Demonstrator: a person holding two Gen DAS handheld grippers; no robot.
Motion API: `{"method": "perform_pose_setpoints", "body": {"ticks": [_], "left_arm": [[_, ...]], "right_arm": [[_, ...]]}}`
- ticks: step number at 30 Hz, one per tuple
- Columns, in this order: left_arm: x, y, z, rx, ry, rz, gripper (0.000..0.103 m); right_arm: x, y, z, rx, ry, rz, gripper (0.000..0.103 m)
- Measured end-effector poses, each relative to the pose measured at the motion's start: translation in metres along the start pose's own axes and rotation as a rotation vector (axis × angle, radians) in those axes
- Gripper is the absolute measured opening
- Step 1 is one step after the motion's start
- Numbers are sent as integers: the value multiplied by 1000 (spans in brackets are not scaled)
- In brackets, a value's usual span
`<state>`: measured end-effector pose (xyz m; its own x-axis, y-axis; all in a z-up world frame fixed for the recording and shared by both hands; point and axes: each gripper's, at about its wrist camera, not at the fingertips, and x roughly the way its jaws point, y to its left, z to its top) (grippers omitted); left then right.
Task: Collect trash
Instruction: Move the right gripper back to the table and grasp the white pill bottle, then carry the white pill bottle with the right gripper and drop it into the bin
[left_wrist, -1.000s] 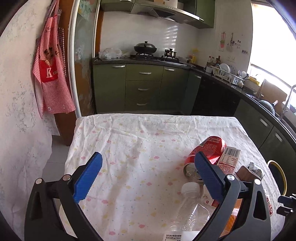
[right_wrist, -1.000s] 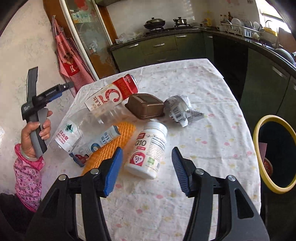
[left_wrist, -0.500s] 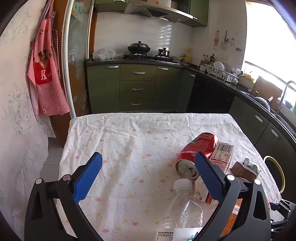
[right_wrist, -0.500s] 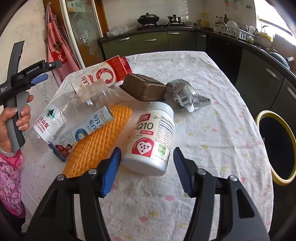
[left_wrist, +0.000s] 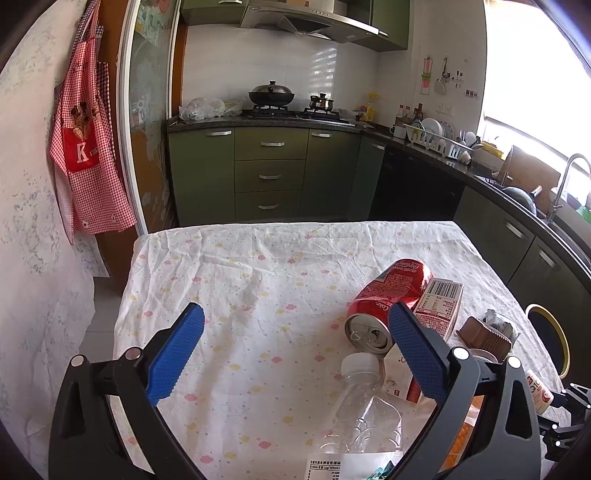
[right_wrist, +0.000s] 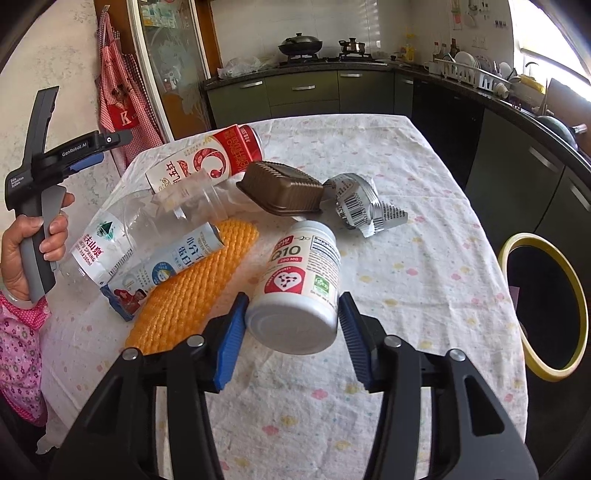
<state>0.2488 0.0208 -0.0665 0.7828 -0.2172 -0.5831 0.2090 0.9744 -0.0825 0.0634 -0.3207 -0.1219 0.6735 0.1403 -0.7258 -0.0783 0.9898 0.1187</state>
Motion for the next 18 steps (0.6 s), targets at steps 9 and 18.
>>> {"method": "perform_pose_setpoints", "body": {"ticks": [9, 18], "left_arm": [[3, -1, -1, 4, 9, 1, 98], [6, -1, -2, 5, 15, -2, 98]], "right_arm": [[-26, -13, 6, 10, -28, 32, 47], [-39, -14, 12, 7, -28, 82, 46]]}}
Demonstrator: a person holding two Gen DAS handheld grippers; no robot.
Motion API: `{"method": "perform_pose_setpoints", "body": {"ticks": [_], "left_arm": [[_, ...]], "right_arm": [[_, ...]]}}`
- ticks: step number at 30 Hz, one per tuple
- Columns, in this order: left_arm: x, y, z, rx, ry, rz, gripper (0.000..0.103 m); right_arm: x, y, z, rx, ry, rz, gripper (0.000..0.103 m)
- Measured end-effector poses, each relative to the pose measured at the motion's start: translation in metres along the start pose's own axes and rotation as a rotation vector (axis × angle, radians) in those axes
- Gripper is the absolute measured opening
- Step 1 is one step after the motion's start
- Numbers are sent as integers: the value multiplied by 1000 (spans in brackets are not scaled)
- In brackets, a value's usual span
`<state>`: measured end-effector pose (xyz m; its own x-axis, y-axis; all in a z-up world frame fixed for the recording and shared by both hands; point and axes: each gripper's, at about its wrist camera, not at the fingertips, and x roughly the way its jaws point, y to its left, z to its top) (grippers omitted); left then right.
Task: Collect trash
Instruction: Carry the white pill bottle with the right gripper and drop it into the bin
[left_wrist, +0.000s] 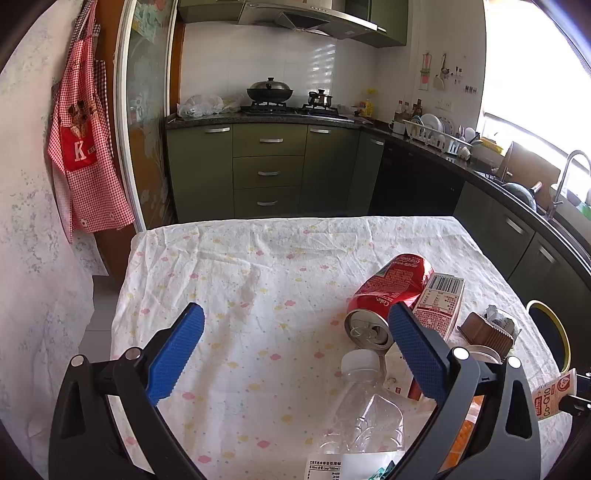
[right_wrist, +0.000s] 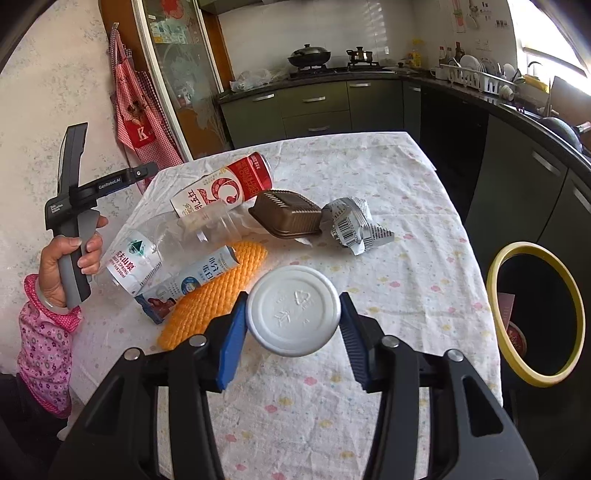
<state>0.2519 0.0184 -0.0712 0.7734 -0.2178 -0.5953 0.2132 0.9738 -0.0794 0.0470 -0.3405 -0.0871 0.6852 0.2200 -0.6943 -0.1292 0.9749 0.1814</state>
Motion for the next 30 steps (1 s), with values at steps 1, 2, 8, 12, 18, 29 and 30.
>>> {"method": "perform_pose_setpoints", "body": {"ticks": [1, 2, 8, 12, 18, 29, 30], "left_arm": [[0, 0, 0, 0, 0, 0, 98], [0, 0, 0, 1, 0, -1, 98], [0, 1, 0, 2, 1, 0, 98], [1, 1, 0, 1, 3, -1, 98], [1, 2, -1, -9, 4, -12, 98], [4, 0, -1, -4, 15, -16, 98], [4, 0, -1, -5, 16, -17, 98]], "right_arm": [[-1, 1, 1, -3, -1, 2, 46], [-2, 1, 1, -5, -2, 5, 46], [-7, -1, 3, -1, -7, 19, 46], [-13, -9, 6, 17, -21, 32, 46], [-56, -69, 26, 105, -134, -108, 46], [-23, -276, 21, 420, -80, -460, 46], [-17, -289, 20, 430, -75, -485, 46]]}}
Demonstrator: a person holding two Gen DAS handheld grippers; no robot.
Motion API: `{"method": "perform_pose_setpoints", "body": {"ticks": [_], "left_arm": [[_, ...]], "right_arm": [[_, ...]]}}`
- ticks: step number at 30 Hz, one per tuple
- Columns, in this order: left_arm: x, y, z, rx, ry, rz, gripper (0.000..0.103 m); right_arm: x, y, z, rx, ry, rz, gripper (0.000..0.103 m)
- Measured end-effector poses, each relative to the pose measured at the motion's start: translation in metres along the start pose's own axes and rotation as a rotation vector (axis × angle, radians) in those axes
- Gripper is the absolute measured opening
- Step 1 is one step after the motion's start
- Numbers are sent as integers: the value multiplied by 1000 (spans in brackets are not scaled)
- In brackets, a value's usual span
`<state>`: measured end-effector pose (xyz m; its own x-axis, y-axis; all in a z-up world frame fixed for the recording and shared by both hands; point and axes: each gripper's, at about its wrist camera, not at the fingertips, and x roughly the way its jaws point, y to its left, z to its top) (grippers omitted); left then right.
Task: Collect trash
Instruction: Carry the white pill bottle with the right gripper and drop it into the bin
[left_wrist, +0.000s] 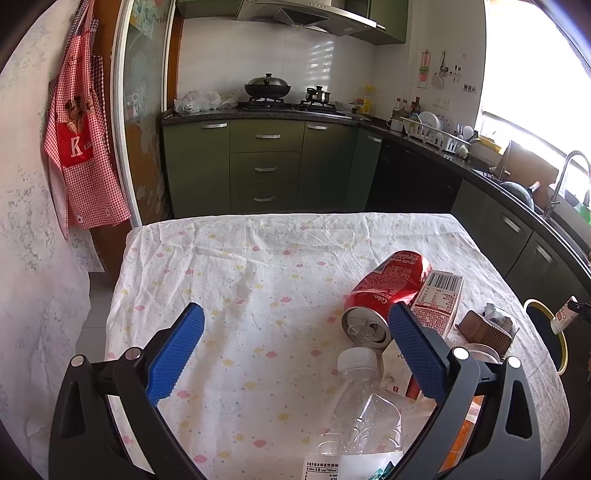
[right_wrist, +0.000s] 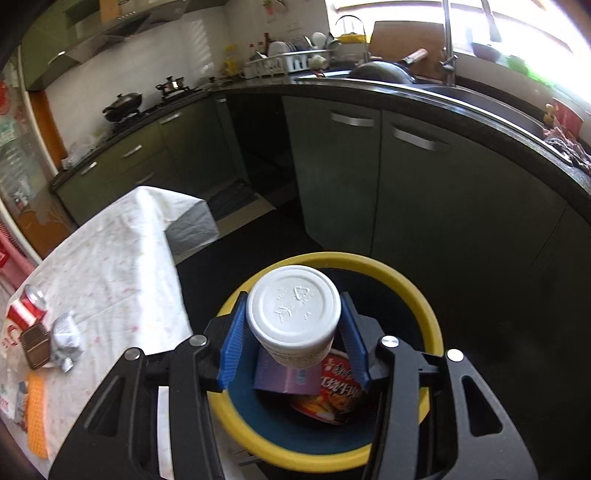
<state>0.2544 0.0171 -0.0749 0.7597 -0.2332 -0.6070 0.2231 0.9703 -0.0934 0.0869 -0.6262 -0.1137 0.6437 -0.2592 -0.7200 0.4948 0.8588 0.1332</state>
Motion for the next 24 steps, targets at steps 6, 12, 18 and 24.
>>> {"method": "perform_pose_setpoints", "body": {"ticks": [6, 12, 18, 24], "left_arm": [[-1, -1, 0, 6, -2, -1, 98], [-6, -7, 1, 26, -7, -13, 98], [-19, -25, 1, 68, 4, -50, 98], [-38, -56, -9, 167, 59, -69, 98]], "right_arm": [[21, -26, 10, 70, -7, -68, 50], [-17, -10, -9, 45, -39, 8, 53], [-66, 27, -42, -35, -80, 90, 56], [-97, 50, -65, -89, -100, 165, 60]]}}
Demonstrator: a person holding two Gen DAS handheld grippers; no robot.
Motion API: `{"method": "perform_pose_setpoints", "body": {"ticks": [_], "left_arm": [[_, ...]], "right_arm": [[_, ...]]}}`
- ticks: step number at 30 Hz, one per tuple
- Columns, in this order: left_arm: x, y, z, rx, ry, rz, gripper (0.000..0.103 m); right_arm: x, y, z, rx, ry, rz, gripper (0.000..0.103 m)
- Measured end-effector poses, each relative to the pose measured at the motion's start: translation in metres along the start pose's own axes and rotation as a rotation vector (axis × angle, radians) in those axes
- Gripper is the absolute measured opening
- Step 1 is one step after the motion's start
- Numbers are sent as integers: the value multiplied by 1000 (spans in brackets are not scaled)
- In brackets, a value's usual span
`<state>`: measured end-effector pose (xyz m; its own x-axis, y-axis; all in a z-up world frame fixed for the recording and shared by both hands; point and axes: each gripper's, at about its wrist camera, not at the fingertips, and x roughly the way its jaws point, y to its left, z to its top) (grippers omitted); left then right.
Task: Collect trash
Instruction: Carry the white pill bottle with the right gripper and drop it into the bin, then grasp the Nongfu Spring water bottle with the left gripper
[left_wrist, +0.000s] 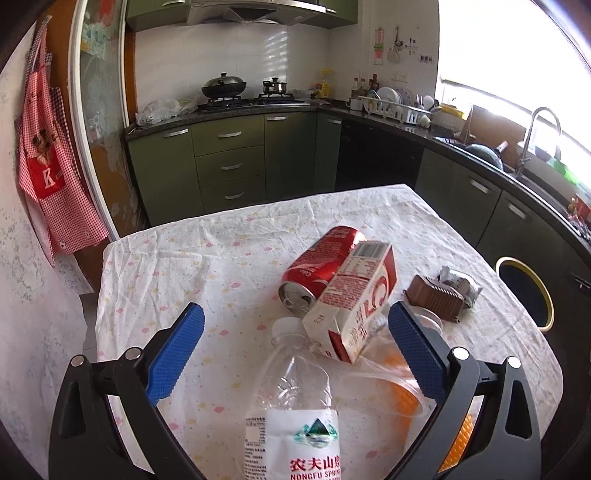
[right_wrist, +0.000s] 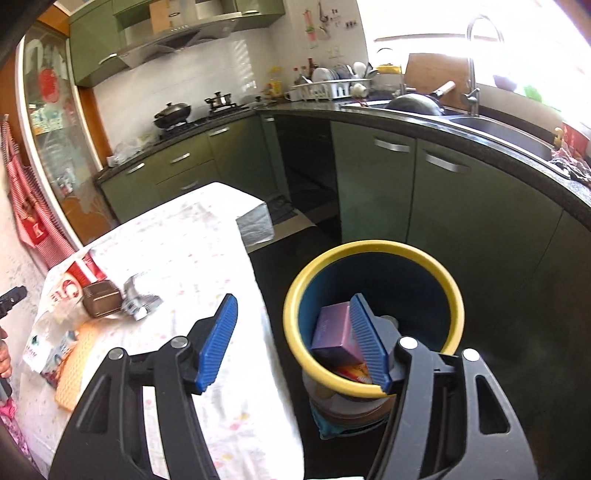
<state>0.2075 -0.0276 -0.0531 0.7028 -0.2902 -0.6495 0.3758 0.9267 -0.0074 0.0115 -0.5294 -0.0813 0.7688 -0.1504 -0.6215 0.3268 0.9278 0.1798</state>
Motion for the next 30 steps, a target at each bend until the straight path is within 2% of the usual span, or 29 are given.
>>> {"method": "perform_pose_setpoints", "body": {"ticks": [4, 7, 12, 18, 25, 27, 29, 30], "left_arm": [[-4, -15, -15, 48, 100, -29, 98], [-6, -15, -31, 64, 176, -4, 98], [-9, -7, -50, 84, 250, 19, 98], [7, 1, -59, 67, 304, 60, 98], [12, 5, -77, -23, 284, 114, 96], [13, 4, -81, -28, 284, 118, 92], [16, 4, -84, -31, 292, 113, 81], [19, 4, -85, -35, 305, 104, 71]], "right_arm": [[-5, 9, -4, -4, 2, 52, 61], [-3, 16, -10, -11, 10, 74, 61], [7, 18, -16, -4, 37, 122, 61], [9, 18, -23, 5, 49, 155, 61], [1, 12, -19, 18, 30, 162, 62], [0, 15, -18, 10, 26, 169, 63], [-1, 18, -18, 4, 24, 179, 63], [-1, 20, -18, 2, 23, 184, 63]]}}
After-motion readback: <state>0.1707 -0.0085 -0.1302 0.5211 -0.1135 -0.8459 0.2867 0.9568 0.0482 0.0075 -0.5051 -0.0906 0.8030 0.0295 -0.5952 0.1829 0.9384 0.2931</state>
